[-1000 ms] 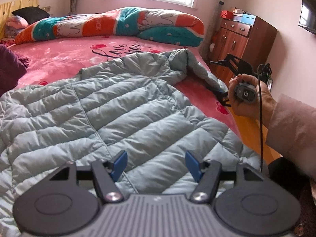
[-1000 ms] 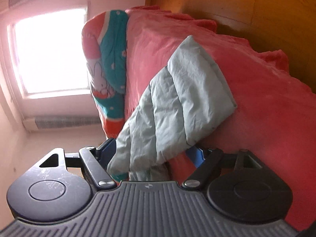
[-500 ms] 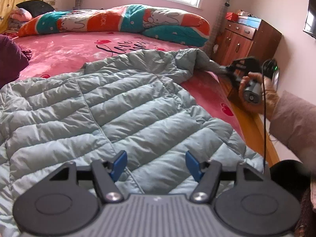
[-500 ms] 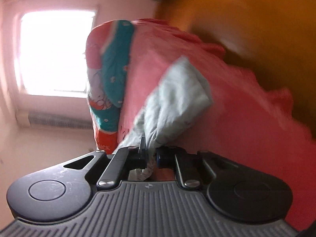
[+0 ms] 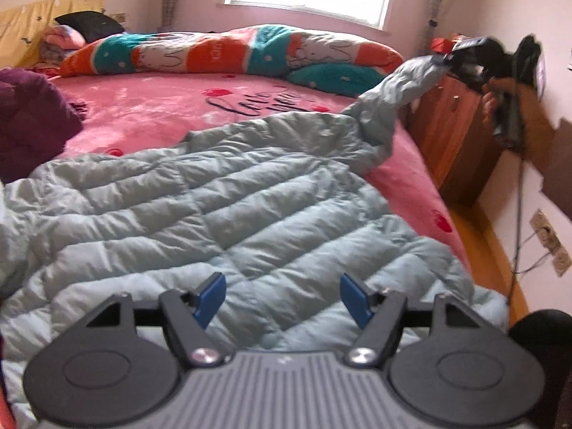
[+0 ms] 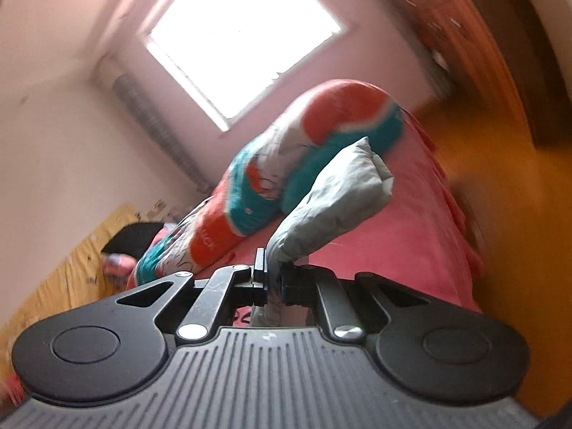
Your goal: Fold large clothes
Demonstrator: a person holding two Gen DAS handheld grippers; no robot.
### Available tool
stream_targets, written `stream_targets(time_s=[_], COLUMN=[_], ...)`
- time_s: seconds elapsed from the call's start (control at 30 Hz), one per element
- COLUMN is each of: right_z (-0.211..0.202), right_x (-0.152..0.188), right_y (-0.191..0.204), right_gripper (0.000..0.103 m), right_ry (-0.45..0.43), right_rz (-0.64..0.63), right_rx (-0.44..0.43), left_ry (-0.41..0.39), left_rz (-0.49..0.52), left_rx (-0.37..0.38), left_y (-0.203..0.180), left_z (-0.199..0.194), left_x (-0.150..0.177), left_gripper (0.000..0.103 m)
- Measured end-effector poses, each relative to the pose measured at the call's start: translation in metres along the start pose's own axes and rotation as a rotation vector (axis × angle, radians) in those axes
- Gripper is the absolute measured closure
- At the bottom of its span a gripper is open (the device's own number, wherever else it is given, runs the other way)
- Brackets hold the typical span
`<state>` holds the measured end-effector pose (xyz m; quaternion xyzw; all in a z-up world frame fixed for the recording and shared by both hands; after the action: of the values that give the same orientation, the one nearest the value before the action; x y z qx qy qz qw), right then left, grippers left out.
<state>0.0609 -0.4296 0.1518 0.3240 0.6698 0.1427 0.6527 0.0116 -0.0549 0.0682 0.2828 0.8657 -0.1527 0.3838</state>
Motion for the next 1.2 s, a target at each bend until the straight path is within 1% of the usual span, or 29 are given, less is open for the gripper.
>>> stream_targets(time_s=[0.13, 0.2, 0.4, 0.53, 0.67, 0.73, 0.83, 0.9, 1.07, 1.2], right_z=[0.011, 0.015, 0.019, 0.022, 0.024, 0.03, 0.03, 0.037, 0.044, 0.053], right_x=[-0.002, 0.001, 0.027, 0.046, 0.058, 0.064, 0.085, 0.105, 0.149, 0.182], right_y=[0.04, 0.065, 0.141, 0.188, 0.229, 0.243, 0.27, 0.286, 0.307, 0.311], right_gripper=[0.095, 0.095, 0.095, 0.096, 0.096, 0.096, 0.096, 0.096, 0.096, 0.096], right_ry=[0.045, 0.072, 0.166, 0.228, 0.274, 0.297, 0.35, 0.397, 0.512, 0.605], right_rz=[-0.139, -0.195, -0.323, -0.382, -0.41, -0.419, -0.408, -0.398, -0.344, -0.314], right_rx=[-0.065, -0.11, -0.264, -0.371, -0.476, -0.526, -0.601, -0.646, -0.739, -0.768], left_ry=[-0.019, -0.028, -0.043, -0.061, -0.064, -0.066, -0.071, -0.073, -0.072, -0.064], left_rz=[-0.037, -0.052, -0.092, -0.135, -0.174, -0.196, -0.22, -0.244, -0.266, -0.289], left_rx=[-0.066, -0.108, -0.214, -0.244, -0.26, -0.261, -0.264, -0.259, -0.266, -0.267], left_y=[0.016, 0.026, 0.054, 0.073, 0.089, 0.096, 0.105, 0.112, 0.126, 0.136], left_z=[0.001, 0.001, -0.003, -0.011, -0.017, -0.021, -0.026, -0.03, -0.037, -0.043], left_x=[-0.007, -0.011, -0.018, -0.018, -0.013, -0.009, -0.004, -0.001, 0.009, 0.018], left_gripper=[0.028, 0.024, 0.018, 0.015, 0.015, 0.015, 0.015, 0.015, 0.015, 0.015])
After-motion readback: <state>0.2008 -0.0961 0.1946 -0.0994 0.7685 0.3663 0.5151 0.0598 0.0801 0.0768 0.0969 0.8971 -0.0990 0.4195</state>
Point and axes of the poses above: each gripper's, at about its wrist camera, not at the fingertips, and z roughly the way its jaws point, y to its left, x to its underside, the point moved 7 cm from there along z, roughly the way its jaws point, and after that the axes turned 9 degrees about -x, right-handed, at the moved point
